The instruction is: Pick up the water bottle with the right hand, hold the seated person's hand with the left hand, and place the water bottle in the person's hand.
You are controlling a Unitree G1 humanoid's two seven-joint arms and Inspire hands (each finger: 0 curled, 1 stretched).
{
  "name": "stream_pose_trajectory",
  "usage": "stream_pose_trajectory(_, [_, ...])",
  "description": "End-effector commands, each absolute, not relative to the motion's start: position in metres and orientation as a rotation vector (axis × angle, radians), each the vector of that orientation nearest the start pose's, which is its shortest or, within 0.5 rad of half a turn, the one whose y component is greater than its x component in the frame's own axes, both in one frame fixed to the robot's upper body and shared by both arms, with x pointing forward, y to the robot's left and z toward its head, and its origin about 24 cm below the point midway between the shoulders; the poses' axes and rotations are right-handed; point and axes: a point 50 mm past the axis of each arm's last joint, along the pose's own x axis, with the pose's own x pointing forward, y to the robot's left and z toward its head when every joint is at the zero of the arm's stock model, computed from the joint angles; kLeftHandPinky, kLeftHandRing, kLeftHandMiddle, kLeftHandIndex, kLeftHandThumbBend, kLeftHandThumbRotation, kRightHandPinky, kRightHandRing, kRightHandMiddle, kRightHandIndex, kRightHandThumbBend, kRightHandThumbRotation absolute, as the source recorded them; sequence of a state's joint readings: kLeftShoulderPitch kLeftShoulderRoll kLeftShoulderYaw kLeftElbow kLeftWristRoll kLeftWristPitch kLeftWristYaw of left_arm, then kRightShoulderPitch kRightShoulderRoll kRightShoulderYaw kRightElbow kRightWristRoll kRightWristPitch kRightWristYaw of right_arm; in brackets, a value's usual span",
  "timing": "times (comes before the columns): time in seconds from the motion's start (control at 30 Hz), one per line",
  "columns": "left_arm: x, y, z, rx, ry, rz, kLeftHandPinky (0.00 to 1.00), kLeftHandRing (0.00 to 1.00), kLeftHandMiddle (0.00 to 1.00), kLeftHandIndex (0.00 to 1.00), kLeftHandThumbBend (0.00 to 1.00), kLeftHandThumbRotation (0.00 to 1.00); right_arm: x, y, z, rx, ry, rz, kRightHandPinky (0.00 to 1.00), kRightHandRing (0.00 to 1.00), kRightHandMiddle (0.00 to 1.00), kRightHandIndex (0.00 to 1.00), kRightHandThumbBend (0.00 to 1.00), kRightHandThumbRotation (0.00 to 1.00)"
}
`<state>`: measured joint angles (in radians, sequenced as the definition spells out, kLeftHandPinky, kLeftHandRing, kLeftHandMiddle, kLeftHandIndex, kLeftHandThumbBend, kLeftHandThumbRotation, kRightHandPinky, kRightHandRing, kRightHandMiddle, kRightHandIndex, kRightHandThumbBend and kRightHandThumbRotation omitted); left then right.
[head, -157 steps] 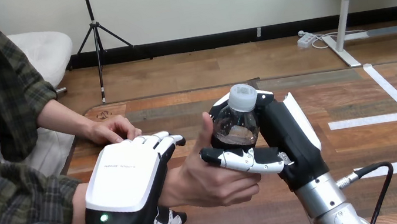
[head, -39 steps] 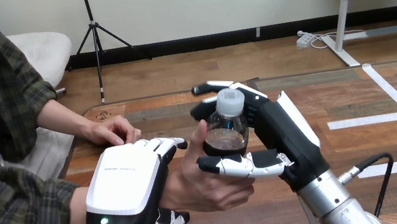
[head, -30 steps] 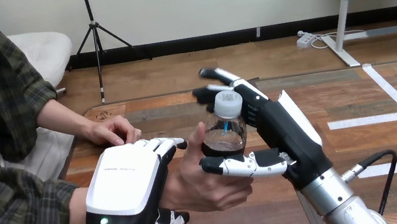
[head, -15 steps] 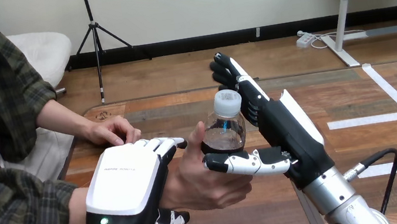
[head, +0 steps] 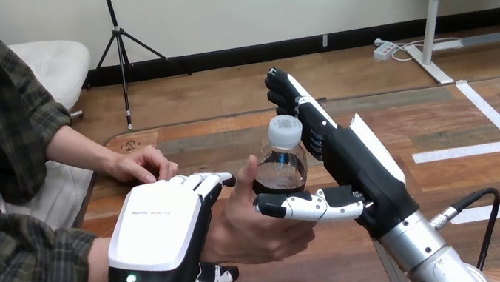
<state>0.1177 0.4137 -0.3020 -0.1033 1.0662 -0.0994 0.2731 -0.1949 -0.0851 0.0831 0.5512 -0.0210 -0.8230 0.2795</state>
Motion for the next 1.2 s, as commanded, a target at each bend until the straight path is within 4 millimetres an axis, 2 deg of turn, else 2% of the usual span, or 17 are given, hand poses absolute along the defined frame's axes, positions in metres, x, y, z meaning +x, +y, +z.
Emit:
stream_pose_trajectory(0.0, [0.222,0.149,0.050,1.372,-0.409,-0.138,0.68,0.74,0.77,0.76,0.90,0.00,0.268,-0.122,0.057,-0.168,-0.527,0.415,1.00,1.00,1.00,1.00,0.91,0.32])
stream_pose_trajectory(0.23, [0.221,0.149,0.050,1.386,-0.419,-0.137,0.69,0.76,0.80,0.77,0.91,0.00,0.267,-0.123,0.056,-0.171,-0.526,0.404,1.00,1.00,1.00,1.00,0.91,0.32])
stream_pose_trajectory(0.43, [0.220,0.149,0.050,1.391,-0.423,-0.133,0.74,0.81,0.84,0.80,0.93,0.00,0.265,-0.124,0.055,-0.163,-0.524,0.392,1.00,1.00,1.00,1.00,0.90,0.32])
stream_pose_trajectory(0.73, [0.218,0.148,0.049,1.374,-0.466,-0.118,0.79,0.88,0.91,0.87,0.95,0.07,0.262,-0.126,0.054,-0.138,-0.526,0.371,1.00,1.00,1.00,1.00,0.87,0.32])
stream_pose_trajectory(0.93, [0.217,0.147,0.047,1.300,-0.516,-0.108,0.83,0.91,0.95,0.92,0.95,0.16,0.259,-0.129,0.052,-0.124,-0.529,0.344,1.00,1.00,1.00,1.00,0.86,0.30])
stream_pose_trajectory(1.17, [0.214,0.145,0.045,1.189,-0.568,-0.100,0.88,0.95,0.98,0.97,0.83,0.35,0.256,-0.131,0.051,-0.109,-0.538,0.296,1.00,1.00,1.00,1.00,0.83,0.31])
